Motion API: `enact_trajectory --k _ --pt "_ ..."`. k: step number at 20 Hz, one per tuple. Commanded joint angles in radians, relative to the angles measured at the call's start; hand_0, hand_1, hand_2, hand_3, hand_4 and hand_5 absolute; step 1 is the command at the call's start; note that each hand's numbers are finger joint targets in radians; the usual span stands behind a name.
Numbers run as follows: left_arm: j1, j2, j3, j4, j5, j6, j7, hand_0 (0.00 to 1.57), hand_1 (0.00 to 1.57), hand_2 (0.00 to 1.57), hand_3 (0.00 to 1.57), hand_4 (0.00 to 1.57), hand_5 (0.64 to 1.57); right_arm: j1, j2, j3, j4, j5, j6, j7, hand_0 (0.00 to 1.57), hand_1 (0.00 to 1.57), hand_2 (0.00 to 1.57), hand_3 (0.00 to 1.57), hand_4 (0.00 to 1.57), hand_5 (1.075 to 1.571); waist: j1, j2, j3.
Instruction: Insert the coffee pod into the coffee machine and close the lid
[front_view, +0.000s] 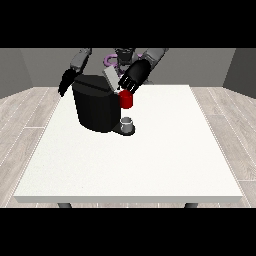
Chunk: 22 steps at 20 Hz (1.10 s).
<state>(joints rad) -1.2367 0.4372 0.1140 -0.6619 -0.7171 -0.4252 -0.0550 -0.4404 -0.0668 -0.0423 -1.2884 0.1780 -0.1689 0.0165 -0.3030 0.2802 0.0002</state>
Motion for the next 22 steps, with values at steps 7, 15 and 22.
enact_trajectory --k 7,15,22 --pt "0.004 0.011 0.001 0.024 -0.011 0.004 -0.054 1.19 1.19 1.25 1.2 0.42 1.571 -0.011 0.002 -0.006 0.002 0.002 -0.014 0.01 0.0 0.0 0.0 0.0 0.0 1.571 0.011 0.022 -0.0002" --pt "-0.024 0.003 0.013 0.025 -0.005 -0.017 -0.017 1.23 1.23 1.27 1.21 0.39 1.571 0.022 -0.021 -0.042 0.046 -0.028 0.007 -0.042 0.0 0.0 0.0 0.0 0.0 1.571 0.006 -0.009 0.0001" --pt "-0.047 0.004 0.01 0.026 -0.035 0.07 -0.054 1.2 1.2 1.22 1.18 0.36 1.571 -0.036 0.006 -0.006 0.012 0.002 -0.022 -0.002 0.0 0.0 0.0 0.0 0.0 1.571 -0.015 0.051 -0.0001"
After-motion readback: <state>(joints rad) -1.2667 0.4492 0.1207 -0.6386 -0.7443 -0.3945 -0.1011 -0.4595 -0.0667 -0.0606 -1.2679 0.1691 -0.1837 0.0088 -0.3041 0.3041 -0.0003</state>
